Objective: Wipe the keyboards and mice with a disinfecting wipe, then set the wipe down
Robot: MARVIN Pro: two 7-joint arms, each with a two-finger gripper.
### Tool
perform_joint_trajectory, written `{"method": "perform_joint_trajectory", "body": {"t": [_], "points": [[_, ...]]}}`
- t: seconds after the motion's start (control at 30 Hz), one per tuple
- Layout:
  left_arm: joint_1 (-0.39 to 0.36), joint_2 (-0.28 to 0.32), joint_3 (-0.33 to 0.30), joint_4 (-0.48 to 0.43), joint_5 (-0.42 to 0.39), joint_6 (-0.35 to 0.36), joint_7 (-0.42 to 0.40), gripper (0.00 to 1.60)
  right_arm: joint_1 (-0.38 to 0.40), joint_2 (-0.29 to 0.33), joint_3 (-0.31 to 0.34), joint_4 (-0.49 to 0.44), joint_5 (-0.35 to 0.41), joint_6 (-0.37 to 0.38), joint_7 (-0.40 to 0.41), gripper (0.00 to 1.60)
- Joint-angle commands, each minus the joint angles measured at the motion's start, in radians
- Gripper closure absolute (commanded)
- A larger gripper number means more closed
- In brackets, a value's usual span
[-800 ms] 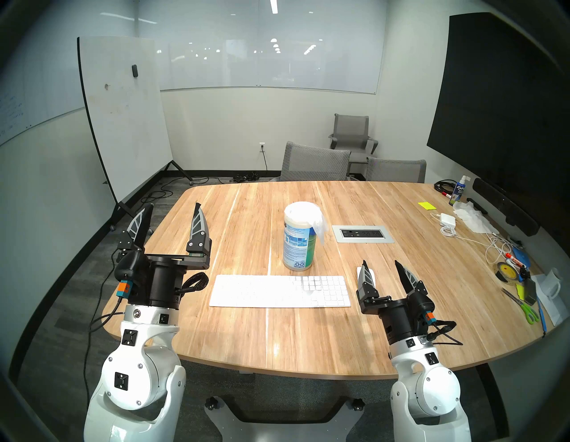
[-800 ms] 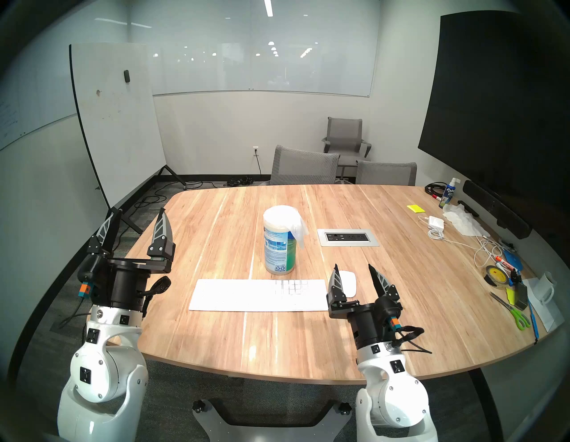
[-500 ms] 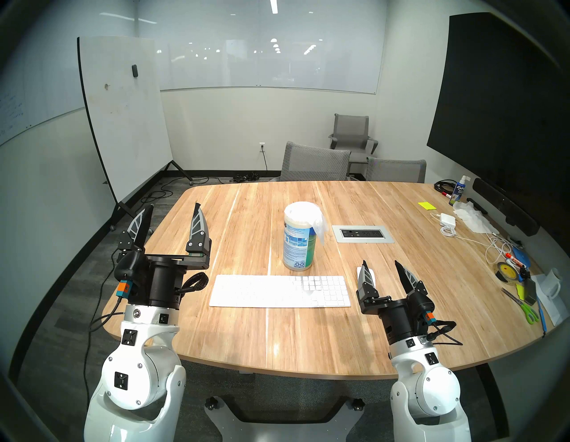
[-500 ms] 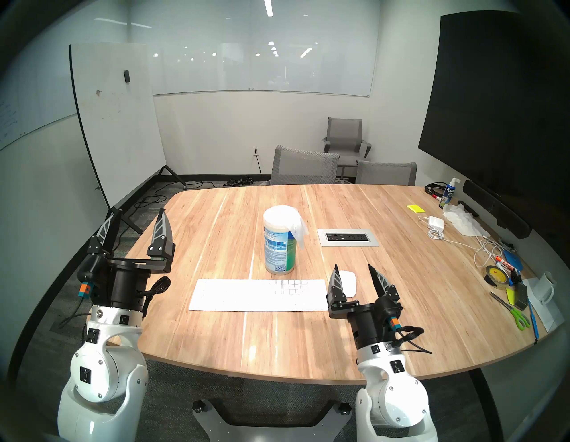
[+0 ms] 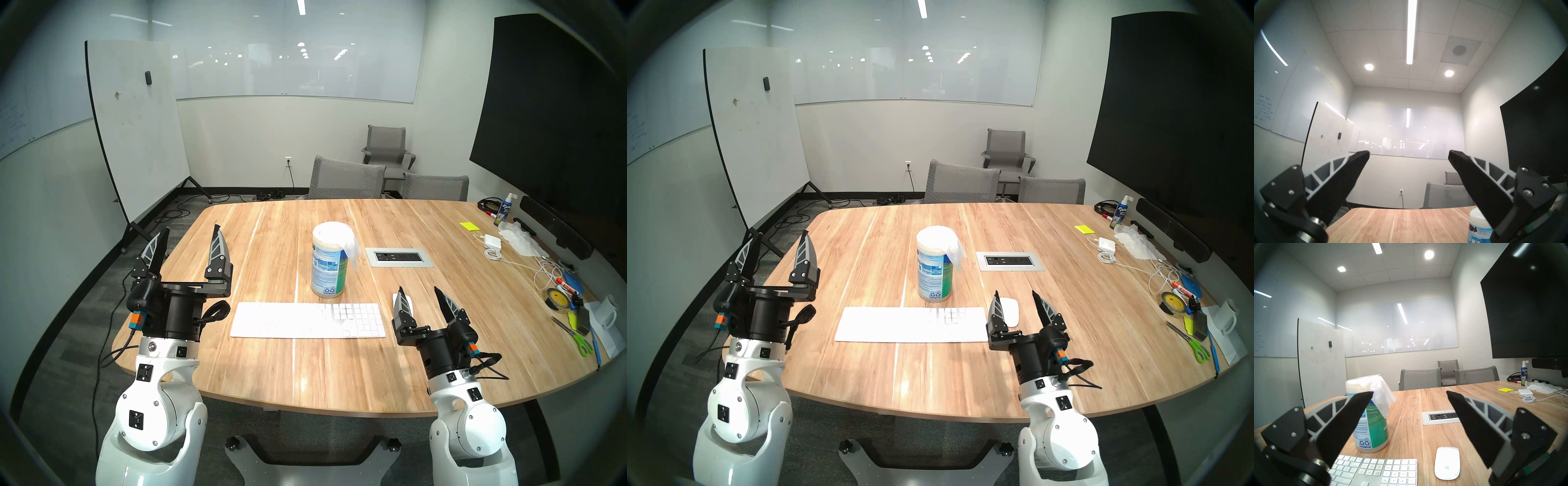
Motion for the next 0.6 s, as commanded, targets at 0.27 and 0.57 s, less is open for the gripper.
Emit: {"method": "perform_joint_trajectory", "body": {"t": [0.27,0.57], "points": [[-0.001,-0.009,0.011,0.002,0.012,-0.048,0.016,0.0,0.001,0.0,0.0,-0.021,0.0,-0.002,0.0,0.0],[-0.001,-0.004,0.012,0.001,-0.001,-0.045,0.017,0.0,0.001,0.0,0.0,-0.021,0.0,-0.002,0.0,0.0]]}}
